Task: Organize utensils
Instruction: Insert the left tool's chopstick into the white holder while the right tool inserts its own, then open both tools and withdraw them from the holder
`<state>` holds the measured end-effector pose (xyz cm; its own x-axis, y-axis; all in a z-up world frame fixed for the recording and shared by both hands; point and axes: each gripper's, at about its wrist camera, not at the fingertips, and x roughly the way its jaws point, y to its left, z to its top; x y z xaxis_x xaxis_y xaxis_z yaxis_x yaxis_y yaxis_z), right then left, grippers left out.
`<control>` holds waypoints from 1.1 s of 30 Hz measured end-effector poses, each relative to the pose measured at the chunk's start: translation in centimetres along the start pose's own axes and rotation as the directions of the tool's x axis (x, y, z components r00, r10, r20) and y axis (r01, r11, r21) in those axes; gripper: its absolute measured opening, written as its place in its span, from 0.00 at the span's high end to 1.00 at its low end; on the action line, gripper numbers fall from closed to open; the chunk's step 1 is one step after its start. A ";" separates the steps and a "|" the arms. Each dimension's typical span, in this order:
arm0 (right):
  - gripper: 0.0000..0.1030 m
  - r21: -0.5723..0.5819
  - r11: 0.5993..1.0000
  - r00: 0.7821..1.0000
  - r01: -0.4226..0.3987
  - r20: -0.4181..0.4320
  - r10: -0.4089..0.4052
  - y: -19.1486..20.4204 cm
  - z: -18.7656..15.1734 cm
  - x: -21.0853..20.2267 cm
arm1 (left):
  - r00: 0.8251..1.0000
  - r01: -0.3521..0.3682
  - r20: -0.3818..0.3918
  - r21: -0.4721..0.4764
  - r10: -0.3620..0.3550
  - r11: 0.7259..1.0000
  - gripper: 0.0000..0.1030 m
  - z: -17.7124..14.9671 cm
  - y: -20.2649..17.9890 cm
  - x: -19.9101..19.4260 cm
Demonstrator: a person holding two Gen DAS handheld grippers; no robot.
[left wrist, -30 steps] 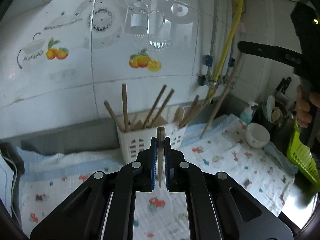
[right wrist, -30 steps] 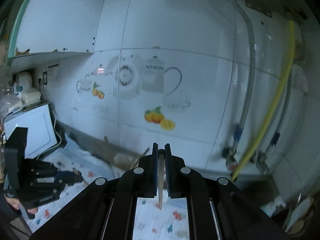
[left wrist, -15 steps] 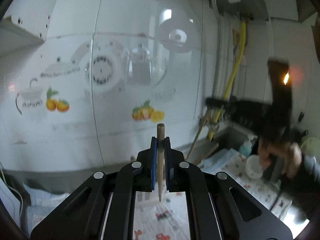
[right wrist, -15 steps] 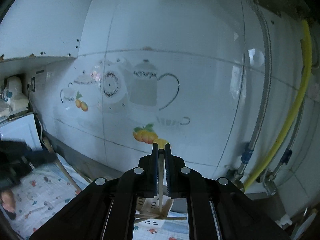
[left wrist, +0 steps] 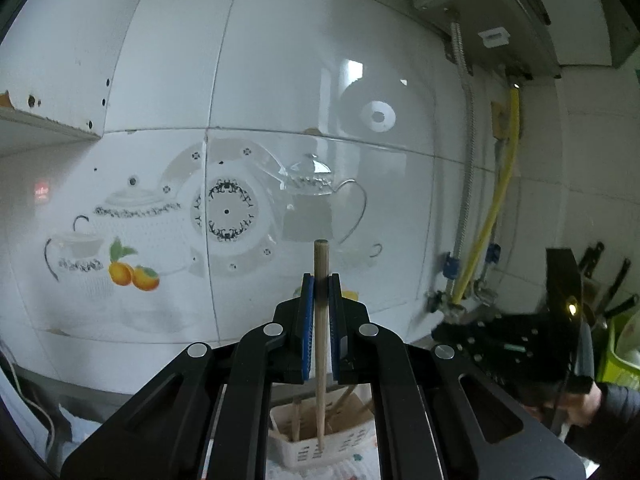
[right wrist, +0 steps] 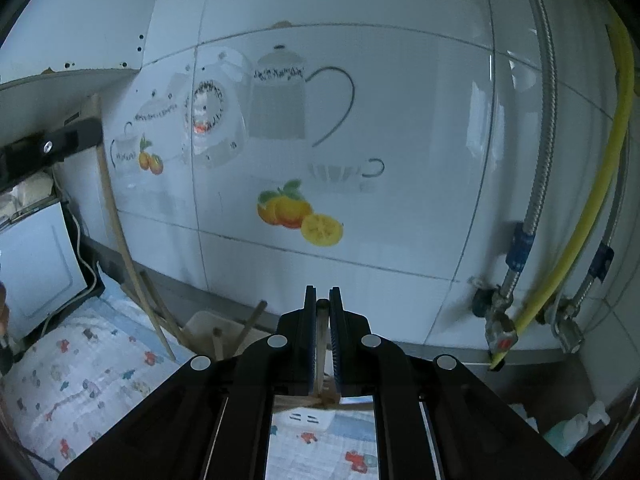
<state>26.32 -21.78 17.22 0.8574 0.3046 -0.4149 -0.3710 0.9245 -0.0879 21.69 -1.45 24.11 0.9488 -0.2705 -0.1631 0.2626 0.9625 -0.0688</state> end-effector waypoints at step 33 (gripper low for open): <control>0.65 0.023 0.999 0.999 -0.042 -0.018 0.042 0.6 -2.8 -3.1 | 0.994 -0.015 -0.112 -0.001 0.015 1.000 0.70 -4.3 0.6 3.5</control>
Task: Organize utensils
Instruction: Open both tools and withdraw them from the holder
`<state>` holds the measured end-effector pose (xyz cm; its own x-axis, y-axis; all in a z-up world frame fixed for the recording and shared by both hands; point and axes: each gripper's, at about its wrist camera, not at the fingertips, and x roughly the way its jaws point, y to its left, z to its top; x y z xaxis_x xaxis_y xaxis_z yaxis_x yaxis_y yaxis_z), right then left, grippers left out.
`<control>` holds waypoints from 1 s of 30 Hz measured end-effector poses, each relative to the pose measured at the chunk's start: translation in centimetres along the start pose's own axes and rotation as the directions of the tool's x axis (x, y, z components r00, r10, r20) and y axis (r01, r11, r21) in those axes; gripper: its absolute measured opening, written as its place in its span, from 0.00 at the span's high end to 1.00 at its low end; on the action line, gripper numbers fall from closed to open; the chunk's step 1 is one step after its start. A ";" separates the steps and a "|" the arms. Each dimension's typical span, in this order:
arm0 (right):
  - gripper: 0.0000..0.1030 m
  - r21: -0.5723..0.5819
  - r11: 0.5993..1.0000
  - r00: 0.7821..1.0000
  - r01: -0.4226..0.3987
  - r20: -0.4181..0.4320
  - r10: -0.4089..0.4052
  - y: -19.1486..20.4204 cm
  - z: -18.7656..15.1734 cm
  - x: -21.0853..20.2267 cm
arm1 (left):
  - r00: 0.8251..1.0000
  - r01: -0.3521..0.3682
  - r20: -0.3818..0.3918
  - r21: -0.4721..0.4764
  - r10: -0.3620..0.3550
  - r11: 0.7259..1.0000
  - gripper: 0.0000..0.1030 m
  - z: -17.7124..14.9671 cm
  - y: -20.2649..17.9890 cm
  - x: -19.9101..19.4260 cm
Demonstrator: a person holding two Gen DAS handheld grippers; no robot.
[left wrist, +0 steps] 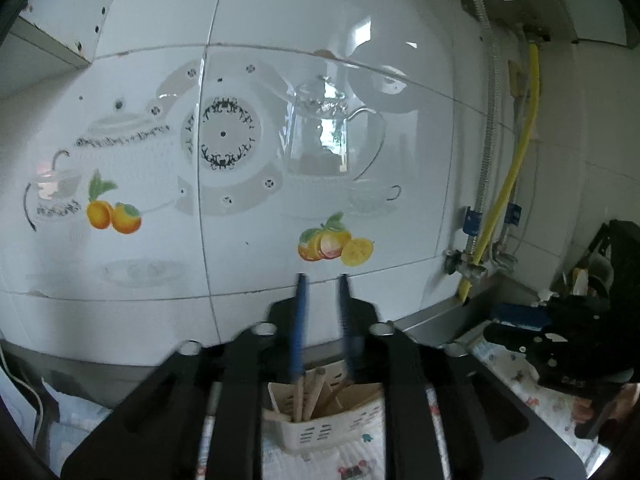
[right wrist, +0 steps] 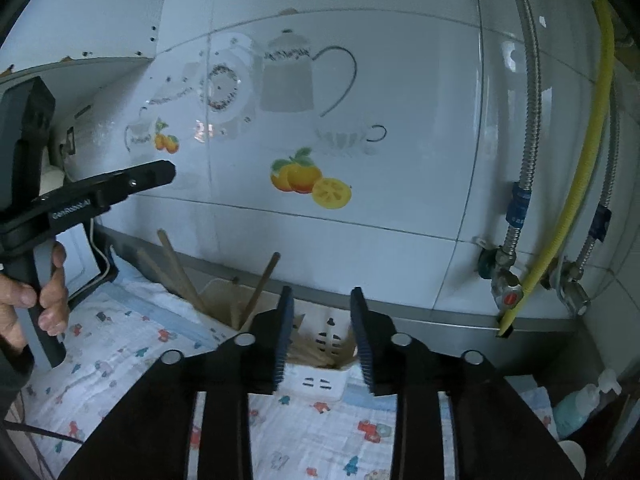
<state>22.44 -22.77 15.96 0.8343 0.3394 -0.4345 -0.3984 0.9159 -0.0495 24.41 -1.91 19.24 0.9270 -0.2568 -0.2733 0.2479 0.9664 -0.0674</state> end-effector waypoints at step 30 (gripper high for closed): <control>0.12 -0.073 0.997 0.993 -0.030 0.108 0.038 5.4 -5.6 -23.1 | 0.999 0.004 0.041 0.073 -0.007 0.997 0.05 -3.4 -6.8 -21.5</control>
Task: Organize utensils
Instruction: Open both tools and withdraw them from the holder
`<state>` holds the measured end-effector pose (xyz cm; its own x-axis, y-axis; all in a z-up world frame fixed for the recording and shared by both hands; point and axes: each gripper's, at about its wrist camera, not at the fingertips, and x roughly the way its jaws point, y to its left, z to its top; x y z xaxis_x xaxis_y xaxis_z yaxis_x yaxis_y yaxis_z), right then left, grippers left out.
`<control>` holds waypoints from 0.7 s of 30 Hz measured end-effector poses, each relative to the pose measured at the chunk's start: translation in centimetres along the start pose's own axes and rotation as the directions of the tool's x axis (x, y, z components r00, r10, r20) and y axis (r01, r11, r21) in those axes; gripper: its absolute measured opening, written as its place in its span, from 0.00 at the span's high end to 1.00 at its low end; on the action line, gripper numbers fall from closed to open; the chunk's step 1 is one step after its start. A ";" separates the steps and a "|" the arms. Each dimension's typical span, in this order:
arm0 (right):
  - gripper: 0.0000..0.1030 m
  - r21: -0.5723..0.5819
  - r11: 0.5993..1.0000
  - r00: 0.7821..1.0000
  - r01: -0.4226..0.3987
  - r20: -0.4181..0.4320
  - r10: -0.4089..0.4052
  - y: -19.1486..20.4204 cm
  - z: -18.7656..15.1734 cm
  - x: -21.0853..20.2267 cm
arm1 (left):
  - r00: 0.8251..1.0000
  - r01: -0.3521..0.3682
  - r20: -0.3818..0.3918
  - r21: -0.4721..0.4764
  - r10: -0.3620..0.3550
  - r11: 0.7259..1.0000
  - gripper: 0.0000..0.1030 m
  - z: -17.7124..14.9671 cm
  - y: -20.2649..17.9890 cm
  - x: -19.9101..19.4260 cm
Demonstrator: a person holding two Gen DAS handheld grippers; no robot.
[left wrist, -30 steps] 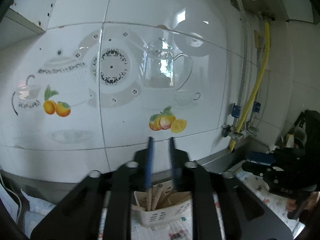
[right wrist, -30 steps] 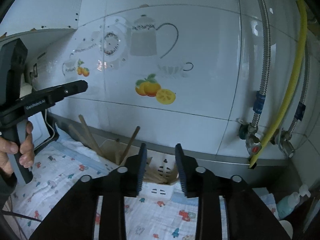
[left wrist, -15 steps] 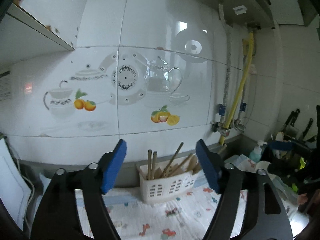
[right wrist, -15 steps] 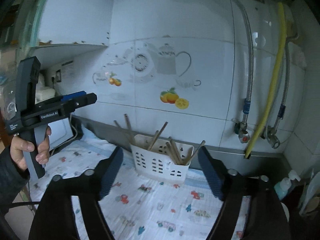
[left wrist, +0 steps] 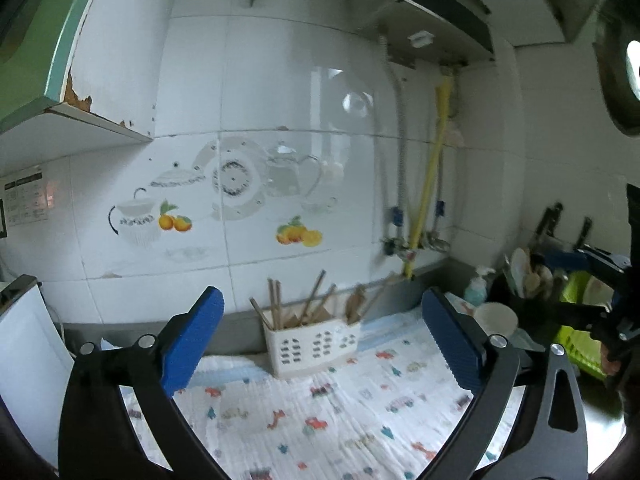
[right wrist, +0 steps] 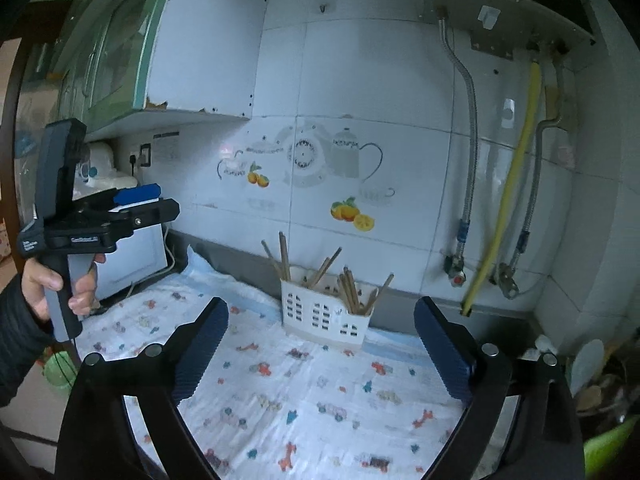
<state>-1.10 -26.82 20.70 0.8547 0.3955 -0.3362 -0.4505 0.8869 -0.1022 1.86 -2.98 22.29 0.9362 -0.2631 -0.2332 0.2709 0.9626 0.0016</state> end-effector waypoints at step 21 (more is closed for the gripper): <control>0.11 0.167 0.984 0.983 0.057 -0.182 -0.026 4.3 -12.1 4.1 | 0.968 -0.066 -0.245 -0.052 0.051 0.996 0.05 -15.3 -0.1 -0.2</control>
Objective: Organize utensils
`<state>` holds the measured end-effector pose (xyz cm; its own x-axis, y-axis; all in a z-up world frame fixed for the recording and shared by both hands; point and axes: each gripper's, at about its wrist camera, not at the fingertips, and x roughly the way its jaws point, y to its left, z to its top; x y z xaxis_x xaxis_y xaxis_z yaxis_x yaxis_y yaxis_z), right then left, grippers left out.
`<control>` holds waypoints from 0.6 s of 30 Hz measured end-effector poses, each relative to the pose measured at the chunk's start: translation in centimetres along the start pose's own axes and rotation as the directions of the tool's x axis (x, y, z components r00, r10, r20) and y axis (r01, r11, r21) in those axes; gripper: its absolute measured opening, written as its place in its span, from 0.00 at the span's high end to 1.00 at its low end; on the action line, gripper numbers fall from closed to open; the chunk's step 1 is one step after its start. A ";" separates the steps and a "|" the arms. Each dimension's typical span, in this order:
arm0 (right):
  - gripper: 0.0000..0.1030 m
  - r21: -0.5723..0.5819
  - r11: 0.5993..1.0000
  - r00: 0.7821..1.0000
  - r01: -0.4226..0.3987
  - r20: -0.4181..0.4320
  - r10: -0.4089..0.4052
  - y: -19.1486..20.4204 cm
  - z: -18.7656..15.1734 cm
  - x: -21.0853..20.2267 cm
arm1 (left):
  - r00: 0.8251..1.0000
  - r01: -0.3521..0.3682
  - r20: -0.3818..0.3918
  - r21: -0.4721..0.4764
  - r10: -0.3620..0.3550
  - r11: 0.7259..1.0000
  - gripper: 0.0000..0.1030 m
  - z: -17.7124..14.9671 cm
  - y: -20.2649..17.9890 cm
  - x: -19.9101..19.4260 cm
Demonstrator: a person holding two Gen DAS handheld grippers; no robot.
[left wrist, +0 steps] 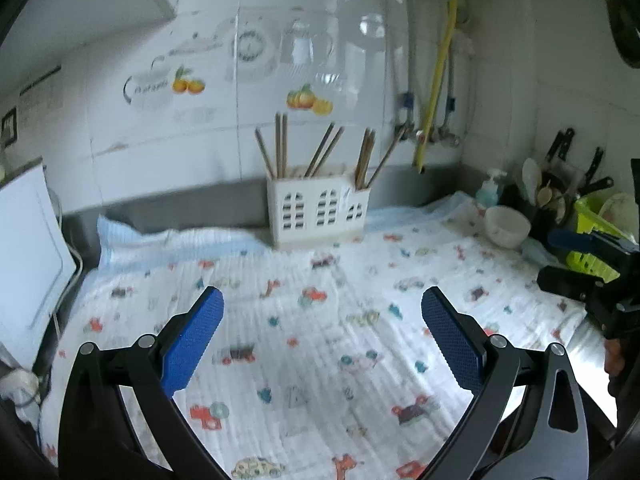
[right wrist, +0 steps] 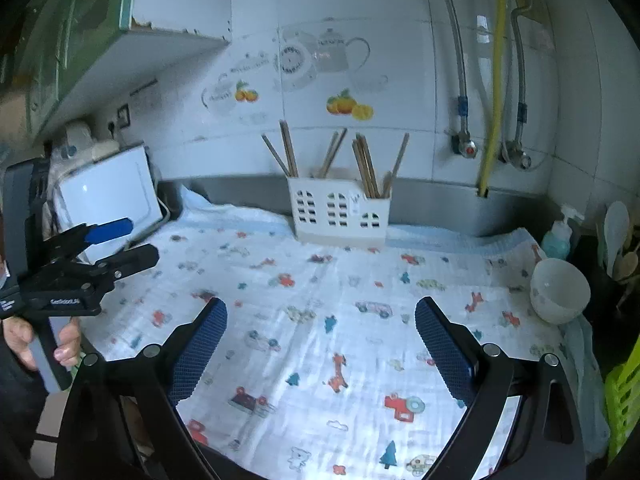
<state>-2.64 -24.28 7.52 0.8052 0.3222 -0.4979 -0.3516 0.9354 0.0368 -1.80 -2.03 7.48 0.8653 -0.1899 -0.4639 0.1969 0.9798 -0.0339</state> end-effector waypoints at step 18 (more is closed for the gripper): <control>0.11 0.016 0.999 0.996 0.047 -0.073 -0.046 0.1 -1.6 3.7 | 0.996 -0.065 -0.057 -0.032 0.063 0.997 0.05 -2.5 1.5 1.3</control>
<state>-0.49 -23.25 4.30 0.7836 0.2676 -0.5607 -0.3057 0.9518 0.0270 -1.48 -0.62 4.61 0.8481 -0.1240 -0.5151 0.1253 0.9916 -0.0324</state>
